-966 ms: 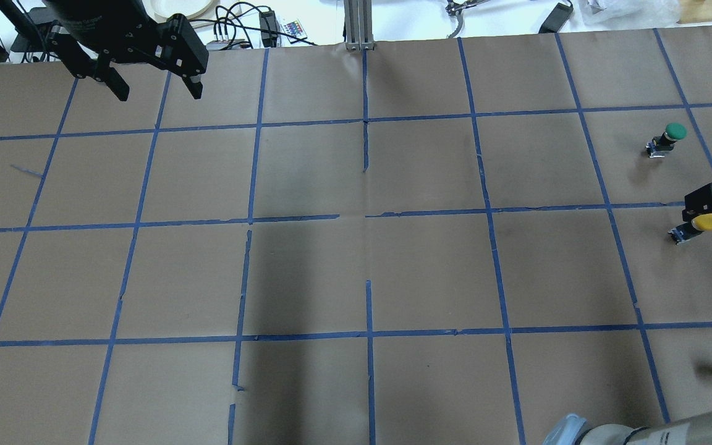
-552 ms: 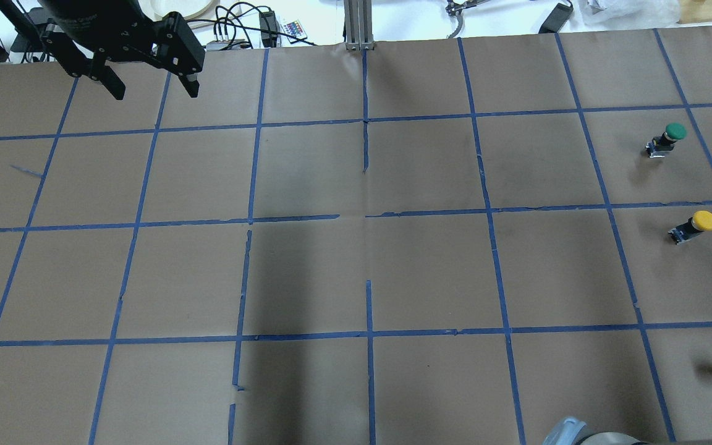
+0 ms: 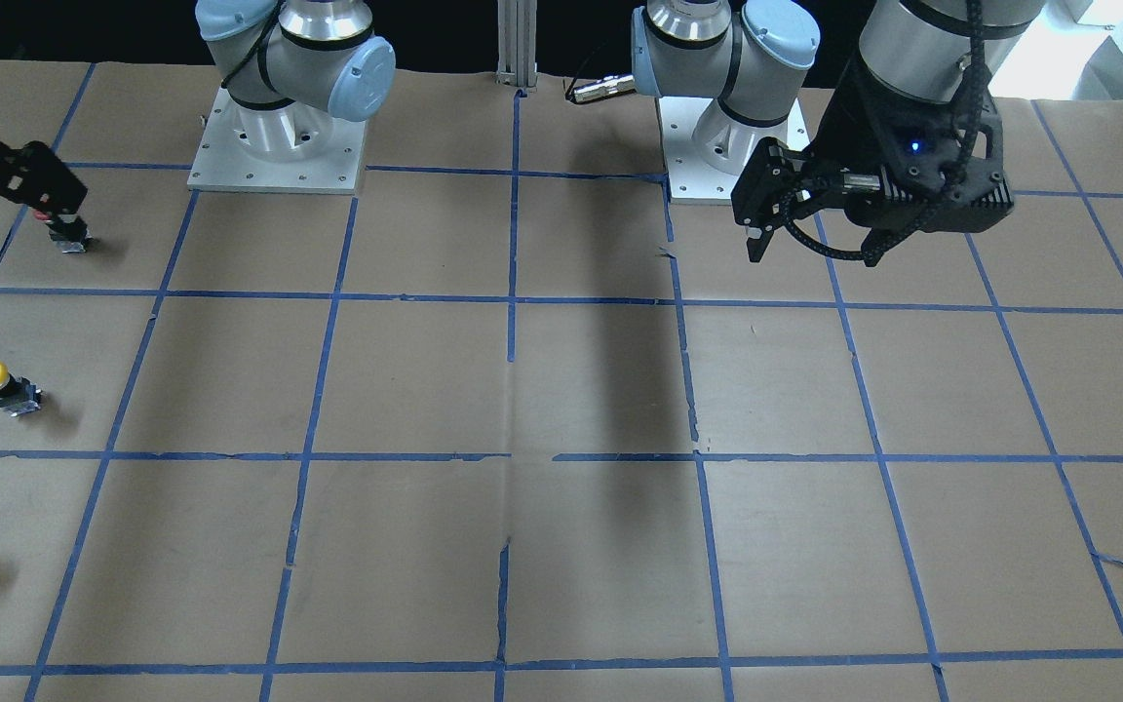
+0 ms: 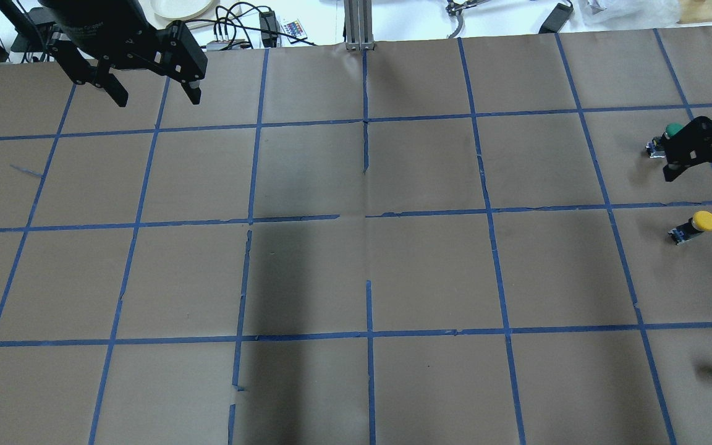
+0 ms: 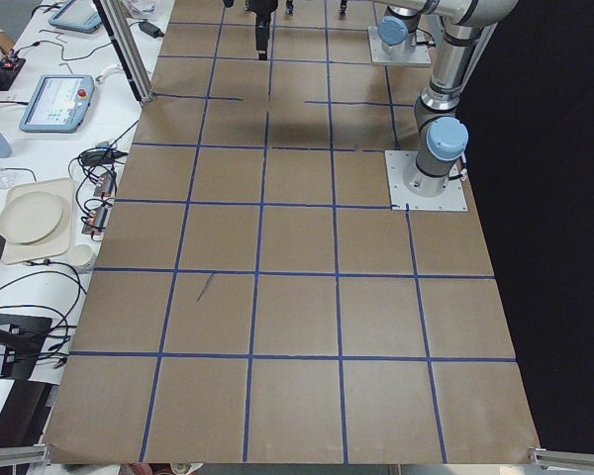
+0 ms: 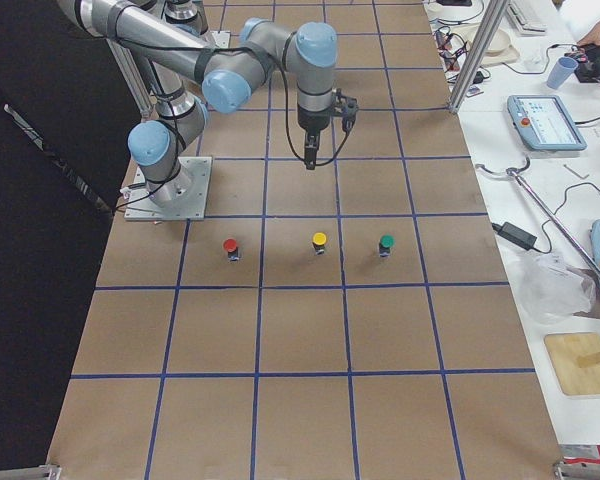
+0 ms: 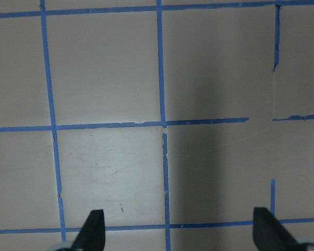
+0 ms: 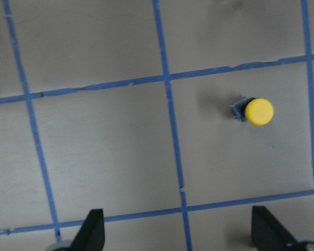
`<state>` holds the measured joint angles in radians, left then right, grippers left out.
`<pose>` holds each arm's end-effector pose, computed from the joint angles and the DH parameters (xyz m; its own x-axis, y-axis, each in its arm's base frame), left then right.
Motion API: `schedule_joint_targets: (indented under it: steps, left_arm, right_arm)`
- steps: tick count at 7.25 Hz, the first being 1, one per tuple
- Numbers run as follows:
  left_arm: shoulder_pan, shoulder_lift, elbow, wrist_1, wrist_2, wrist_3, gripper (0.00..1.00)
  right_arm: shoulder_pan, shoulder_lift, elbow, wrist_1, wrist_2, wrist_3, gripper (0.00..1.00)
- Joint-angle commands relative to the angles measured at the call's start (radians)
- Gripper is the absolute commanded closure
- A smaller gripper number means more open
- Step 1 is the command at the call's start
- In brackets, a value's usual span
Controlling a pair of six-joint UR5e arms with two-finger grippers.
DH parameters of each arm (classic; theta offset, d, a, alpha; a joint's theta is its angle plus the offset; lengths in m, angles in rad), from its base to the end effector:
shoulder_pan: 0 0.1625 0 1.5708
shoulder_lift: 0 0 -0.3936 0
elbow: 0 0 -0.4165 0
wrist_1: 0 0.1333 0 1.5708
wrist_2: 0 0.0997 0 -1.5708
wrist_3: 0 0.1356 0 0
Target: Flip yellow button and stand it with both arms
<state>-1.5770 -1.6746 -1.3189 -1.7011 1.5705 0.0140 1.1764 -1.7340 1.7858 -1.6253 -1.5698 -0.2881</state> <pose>-0.1368 -0.5540 0.4816 -0.9998 0.0202 0.0000 0.0202 0.9996 -0.0178 -0.0505 -0.4686 0.3940 -0.9944 0.1061 -0.0002 0.1061 0.9944 -0.0029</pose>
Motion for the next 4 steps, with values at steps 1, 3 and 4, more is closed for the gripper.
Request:
schedule_joint_targets:
  steps: [1,3,4]
  left_arm:
    - [0.0,-0.001,0.009,0.0,-0.001,0.0,0.0]
    - [0.0,0.0,0.0,-0.003,-0.001,-0.002,0.0]
    - [0.0,-0.004,-0.002,-0.003,-0.001,-0.002,0.0]
  right_arm:
    - [0.17,-0.088,0.021,0.088,0.01,0.166,0.0]
    - [0.299,-0.09,0.026,0.075,-0.003,0.259,0.0]
    - [0.302,-0.082,0.017,0.073,0.0,0.267,0.0]
